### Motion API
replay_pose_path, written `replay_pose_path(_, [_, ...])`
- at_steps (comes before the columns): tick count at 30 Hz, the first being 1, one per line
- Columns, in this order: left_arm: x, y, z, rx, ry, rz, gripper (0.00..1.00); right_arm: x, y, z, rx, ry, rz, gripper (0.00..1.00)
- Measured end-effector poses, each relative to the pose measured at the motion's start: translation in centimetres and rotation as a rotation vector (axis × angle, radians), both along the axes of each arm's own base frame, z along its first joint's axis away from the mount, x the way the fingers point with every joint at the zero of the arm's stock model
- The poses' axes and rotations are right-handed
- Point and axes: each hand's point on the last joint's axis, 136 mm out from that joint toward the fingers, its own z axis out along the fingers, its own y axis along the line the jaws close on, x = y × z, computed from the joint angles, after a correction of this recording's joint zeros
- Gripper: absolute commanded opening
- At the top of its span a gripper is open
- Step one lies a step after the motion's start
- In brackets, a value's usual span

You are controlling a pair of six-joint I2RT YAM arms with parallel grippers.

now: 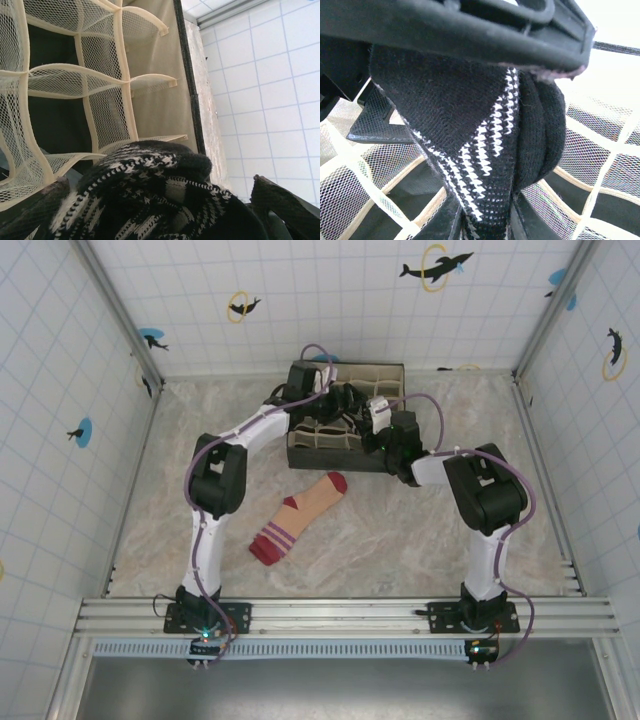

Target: Roll the socks

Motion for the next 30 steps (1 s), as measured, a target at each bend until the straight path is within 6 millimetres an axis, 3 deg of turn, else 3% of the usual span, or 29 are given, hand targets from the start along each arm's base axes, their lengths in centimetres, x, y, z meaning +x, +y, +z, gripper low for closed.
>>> replay_pose_path(6, [0.3, -0.3, -0.8, 0.021, 0.005, 0.002, 0.82, 0.1, -0.1, 0.0, -0.016, -0.011, -0.006, 0.11])
replay_pose_path(17, [0.4, 0.0, -1.6, 0.066, -0.01, 0.009, 0.43, 0.2, -0.3, -0.1, -0.031, -0.02, -0.019, 0.15])
replay_pose_path(25, [0.6, 0.1, -1.4, 0.076, -0.036, 0.004, 0.15, 0.2, -0.3, -0.1, -0.034, -0.018, -0.02, 0.36])
replay_pose_path(30, [0.4, 0.0, -1.3, 0.09, -0.04, -0.009, 0.01, 0.1, -0.4, -0.3, -0.027, -0.009, -0.021, 0.56])
